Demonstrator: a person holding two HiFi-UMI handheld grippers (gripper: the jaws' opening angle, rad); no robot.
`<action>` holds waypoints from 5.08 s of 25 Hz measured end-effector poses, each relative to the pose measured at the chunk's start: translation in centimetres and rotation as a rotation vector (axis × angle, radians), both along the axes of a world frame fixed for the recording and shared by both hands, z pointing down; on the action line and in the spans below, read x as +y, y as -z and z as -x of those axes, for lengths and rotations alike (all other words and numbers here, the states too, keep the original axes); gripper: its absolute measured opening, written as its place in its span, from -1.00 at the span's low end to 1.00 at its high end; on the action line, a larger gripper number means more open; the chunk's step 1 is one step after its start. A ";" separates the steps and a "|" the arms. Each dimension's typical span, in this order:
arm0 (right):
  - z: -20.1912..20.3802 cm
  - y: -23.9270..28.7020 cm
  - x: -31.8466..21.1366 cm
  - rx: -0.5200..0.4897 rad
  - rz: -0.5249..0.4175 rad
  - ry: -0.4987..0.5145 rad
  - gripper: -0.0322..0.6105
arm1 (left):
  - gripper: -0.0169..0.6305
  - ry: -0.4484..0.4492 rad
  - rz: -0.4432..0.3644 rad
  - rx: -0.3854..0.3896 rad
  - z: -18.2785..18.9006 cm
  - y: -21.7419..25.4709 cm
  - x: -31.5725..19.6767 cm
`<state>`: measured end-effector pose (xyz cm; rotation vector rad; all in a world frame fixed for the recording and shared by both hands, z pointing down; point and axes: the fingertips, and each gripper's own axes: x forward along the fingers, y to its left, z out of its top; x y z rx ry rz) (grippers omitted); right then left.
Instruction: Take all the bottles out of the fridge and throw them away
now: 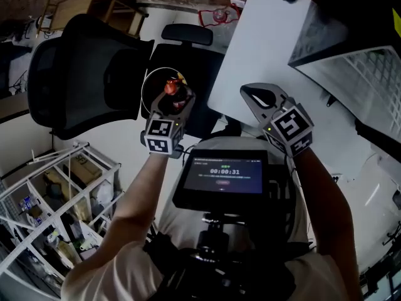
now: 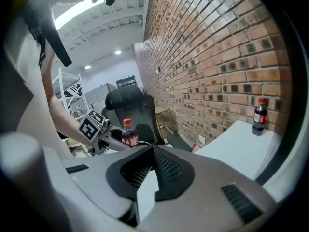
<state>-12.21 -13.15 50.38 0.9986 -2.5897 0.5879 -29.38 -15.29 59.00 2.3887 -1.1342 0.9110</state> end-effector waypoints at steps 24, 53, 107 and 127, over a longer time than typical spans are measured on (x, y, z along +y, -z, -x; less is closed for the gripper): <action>3.9 -2.4 -1.2 0.097 0.171 -0.002 -0.90 | 0.02 -0.006 0.508 -0.318 13.8 -20.9 -1.8; -0.8 -3.7 1.6 0.099 0.147 -0.184 -0.90 | -0.63 0.129 0.581 -0.385 15.7 -20.8 -2.3; -26.0 5.7 11.8 0.024 -0.134 -0.651 -0.90 | -0.94 -0.699 -0.016 0.453 -35.5 14.6 8.4; -31.8 6.7 14.7 -0.006 -0.172 -0.735 -0.90 | -0.93 -0.843 -0.016 0.486 -43.2 16.4 12.8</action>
